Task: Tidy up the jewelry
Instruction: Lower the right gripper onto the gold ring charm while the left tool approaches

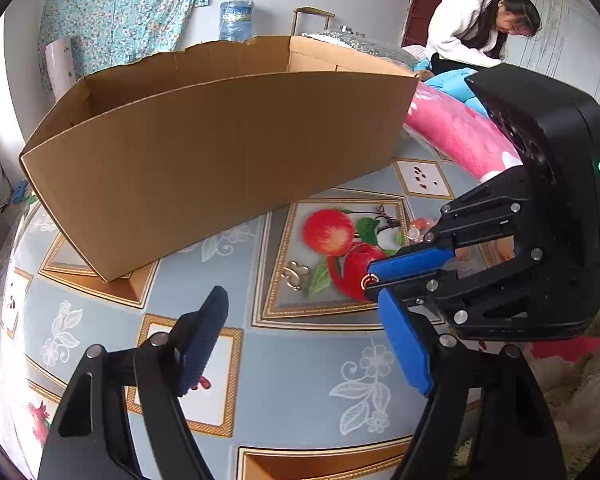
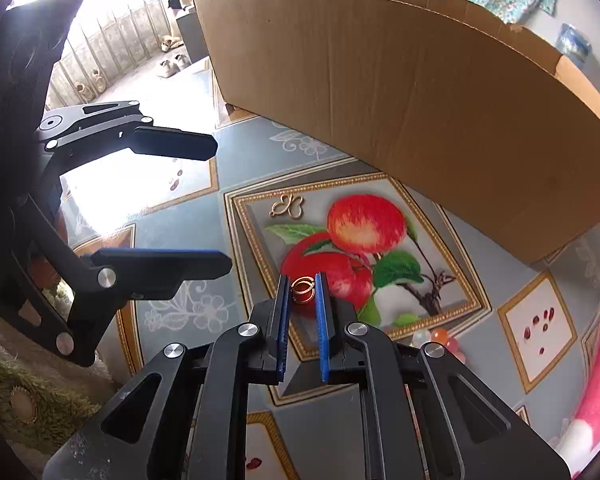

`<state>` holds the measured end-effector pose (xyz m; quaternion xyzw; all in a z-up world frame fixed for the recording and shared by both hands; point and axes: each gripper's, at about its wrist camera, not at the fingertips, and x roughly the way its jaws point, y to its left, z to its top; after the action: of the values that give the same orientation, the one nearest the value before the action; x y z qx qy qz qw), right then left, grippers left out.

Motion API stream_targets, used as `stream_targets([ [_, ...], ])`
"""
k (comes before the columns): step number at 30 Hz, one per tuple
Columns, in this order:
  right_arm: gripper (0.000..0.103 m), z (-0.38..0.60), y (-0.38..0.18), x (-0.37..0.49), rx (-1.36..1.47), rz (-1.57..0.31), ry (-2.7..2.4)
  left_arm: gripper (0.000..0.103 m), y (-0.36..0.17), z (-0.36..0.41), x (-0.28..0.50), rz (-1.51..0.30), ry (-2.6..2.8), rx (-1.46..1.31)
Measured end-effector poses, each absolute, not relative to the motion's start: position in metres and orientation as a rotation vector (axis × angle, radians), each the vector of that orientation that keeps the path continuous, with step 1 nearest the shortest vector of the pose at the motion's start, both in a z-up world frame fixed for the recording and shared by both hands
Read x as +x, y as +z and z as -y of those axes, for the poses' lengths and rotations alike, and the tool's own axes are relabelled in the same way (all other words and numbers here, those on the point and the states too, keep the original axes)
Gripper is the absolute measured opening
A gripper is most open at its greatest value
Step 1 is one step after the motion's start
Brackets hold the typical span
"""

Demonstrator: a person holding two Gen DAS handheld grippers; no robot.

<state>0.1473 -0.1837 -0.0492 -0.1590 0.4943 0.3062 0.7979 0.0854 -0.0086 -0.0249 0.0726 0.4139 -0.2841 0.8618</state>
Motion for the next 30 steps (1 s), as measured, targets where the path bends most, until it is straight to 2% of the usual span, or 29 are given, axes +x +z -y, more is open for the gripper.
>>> stream_targets([
  [4,0.018,0.187,-0.047,0.136,-0.36,-1.05,0.654,0.067,-0.022,0.009,0.084,-0.868,-0.603,0.14],
  [10,0.026,0.19,-0.046,0.125,-0.377,-1.043,0.626,0.052,-0.024,0.016,0.085,-0.897,-0.661,0.104],
  [18,0.027,0.206,-0.044,0.103,-0.383,-1.007,0.594,0.029,-0.042,0.049,0.095,-0.976,-0.731,0.15],
  [30,0.027,0.222,-0.046,0.097,-0.33,-0.991,0.6,0.013,-0.045,0.068,0.101,-0.98,-0.749,0.233],
])
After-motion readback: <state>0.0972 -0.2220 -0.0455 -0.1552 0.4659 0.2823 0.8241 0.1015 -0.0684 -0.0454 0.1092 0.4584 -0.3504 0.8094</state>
